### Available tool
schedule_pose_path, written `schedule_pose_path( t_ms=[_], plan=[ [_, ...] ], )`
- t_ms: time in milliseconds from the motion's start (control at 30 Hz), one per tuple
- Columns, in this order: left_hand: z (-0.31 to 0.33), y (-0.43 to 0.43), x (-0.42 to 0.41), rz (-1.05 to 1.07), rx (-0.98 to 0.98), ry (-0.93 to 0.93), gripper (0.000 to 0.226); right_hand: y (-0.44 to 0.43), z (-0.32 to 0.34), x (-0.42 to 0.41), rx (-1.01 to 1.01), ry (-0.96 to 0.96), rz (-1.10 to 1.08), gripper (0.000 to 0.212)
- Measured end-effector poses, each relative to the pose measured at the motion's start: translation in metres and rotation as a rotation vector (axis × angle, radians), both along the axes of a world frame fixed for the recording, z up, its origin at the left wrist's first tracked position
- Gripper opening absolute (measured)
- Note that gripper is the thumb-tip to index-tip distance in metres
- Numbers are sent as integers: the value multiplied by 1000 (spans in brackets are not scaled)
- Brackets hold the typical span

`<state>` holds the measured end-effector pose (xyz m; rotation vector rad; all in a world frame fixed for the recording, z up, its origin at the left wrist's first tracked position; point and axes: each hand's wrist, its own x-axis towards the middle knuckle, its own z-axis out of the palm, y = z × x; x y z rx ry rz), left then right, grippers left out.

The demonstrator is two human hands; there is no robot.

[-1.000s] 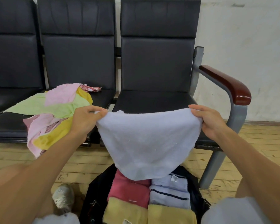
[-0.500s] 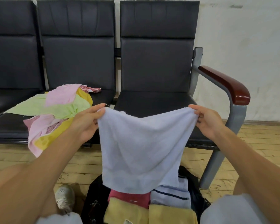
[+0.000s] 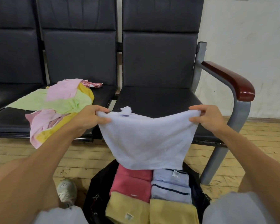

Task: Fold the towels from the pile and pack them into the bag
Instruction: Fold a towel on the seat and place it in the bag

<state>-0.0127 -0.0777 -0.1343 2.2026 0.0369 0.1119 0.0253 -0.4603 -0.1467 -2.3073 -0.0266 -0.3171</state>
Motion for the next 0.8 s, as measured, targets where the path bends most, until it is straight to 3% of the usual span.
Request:
schedule_pose_path(
  t_ms=[100, 167, 233, 300, 433, 533, 633, 700, 800],
  plan=[
    [-10, 4, 5, -13, 479, -82, 21, 1, -3, 2, -313, -24, -12, 22],
    [-14, 4, 6, 14, 562, -112, 13, 3, -3, 2, -383, -32, -8, 17],
    [-13, 2, 7, 39, 550, -135, 32, 6, -4, 2, -346, -51, 5, 16],
    [-9, -6, 5, 38, 383, -135, 38, 11, -8, 2, -230, -38, 43, 18],
    [-7, -26, -1, 67, -96, 34, 29, 26, -13, -4, 17, 81, 89, 22],
    [-5, -34, -4, 74, -163, 77, 28, 30, -14, -5, 23, 110, 164, 24],
    [-3, -44, -2, 103, -235, 76, 25, 30, -14, -7, 198, 271, 270, 29],
    [-3, -47, -3, 115, -389, 171, 25, 30, -12, -9, 323, 388, 338, 28],
    [-2, -44, -5, -36, -571, 335, 33, 31, -7, -12, 352, 524, 413, 22]
  ],
)
